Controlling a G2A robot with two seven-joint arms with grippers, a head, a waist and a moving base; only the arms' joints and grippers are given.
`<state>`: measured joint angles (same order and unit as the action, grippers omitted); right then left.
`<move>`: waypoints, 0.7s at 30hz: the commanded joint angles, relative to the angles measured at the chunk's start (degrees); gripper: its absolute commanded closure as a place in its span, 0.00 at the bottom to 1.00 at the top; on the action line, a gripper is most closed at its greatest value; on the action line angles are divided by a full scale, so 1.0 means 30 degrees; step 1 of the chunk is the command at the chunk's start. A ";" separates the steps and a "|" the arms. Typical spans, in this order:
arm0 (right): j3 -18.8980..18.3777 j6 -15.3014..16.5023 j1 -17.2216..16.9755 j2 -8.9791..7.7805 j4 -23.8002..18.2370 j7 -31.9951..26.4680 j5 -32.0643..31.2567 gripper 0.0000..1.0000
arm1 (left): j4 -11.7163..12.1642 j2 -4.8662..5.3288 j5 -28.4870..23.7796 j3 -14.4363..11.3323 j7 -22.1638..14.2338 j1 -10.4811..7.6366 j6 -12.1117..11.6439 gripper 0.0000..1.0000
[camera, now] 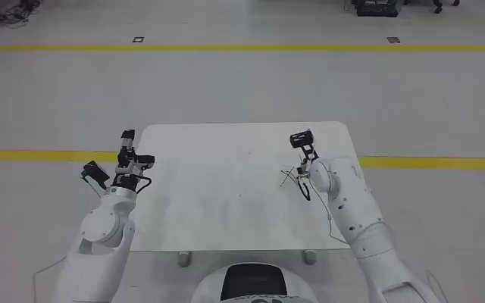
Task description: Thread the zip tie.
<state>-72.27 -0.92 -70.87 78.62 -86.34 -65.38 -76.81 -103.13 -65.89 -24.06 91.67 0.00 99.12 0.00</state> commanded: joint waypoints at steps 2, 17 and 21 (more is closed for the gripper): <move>-0.1209 0.1872 -0.0383 -0.0195 -0.0419 -0.0051 0.2191 1.00 | 0.0000 0.0000 0.0000 0.0000 0.0000 0.0000 0.0000 0.00; -0.3178 0.6801 0.2389 -0.1192 0.5541 -0.4692 1.5412 1.00 | 0.0000 0.0000 0.0000 0.0000 0.0000 0.0000 0.0000 0.00; -0.1941 0.6801 0.3508 -0.1527 0.7780 -0.4754 1.7317 1.00 | 0.0000 0.0000 0.0000 0.0000 0.0000 0.0000 0.0000 0.00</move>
<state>-79.02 19.48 -61.10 74.26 -64.59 -79.72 -26.03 -103.13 -65.89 -24.06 91.67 0.00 99.12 0.00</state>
